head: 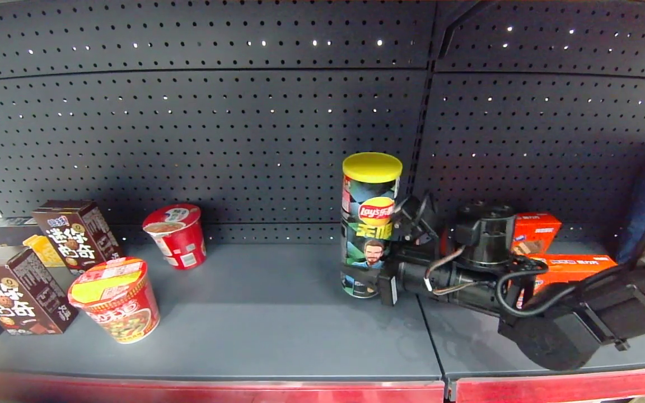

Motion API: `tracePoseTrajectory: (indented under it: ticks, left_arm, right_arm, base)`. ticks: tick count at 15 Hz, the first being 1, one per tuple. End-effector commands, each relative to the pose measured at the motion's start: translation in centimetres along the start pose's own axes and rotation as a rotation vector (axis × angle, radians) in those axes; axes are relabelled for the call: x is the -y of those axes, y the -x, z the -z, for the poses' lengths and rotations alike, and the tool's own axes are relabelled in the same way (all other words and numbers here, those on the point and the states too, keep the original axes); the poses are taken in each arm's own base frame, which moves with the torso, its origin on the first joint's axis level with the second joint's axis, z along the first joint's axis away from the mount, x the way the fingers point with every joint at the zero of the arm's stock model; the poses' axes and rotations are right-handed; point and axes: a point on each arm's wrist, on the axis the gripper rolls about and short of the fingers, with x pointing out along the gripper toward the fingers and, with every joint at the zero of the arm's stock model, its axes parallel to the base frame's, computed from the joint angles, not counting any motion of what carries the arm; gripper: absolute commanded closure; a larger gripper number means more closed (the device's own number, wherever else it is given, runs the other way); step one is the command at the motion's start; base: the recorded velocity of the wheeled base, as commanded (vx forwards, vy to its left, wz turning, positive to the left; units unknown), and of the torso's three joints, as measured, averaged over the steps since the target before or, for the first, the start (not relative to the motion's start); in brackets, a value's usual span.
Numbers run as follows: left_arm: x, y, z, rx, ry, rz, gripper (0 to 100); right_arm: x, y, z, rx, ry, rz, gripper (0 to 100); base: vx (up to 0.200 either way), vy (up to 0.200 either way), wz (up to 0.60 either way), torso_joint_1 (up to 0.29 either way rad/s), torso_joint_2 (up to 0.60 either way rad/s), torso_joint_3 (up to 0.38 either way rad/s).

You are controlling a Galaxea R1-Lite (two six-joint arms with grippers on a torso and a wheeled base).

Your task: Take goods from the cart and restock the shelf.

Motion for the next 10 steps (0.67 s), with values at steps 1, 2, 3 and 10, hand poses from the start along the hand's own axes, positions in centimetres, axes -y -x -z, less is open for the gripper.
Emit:
tracePoseTrajectory:
  ticks: [1, 2, 3, 10]
  left_arm:
    - [0.0, 0.1, 0.0, 0.003, 0.000, 0.000, 100]
    - [0.0, 0.1, 0.0, 0.003, -0.002, 0.000, 100]
    - [0.0, 0.0, 0.0, 0.003, -0.002, 0.000, 100]
    - [0.0, 0.0, 0.3, -0.008, -0.001, -0.001, 100]
  right_arm:
    - [-1.3, 2.1, 1.5, -0.012, -0.001, 0.016, 100]
    - [-1.8, 2.4, 1.9, -0.021, -0.005, 0.021, 100]
    - [-2.3, 3.0, 2.4, -0.028, -0.006, 0.017, 100]
    - [-3.9, 3.4, 4.0, -0.072, -0.020, 0.018, 100]
  base:
    - [0.000, 0.000, 0.00, 0.000, 0.00, 0.000]
    - [0.000, 0.000, 0.00, 0.000, 0.00, 0.000]
    - [0.000, 0.000, 0.00, 0.000, 0.00, 0.000]
    - [0.000, 0.000, 0.00, 0.000, 0.00, 0.000]
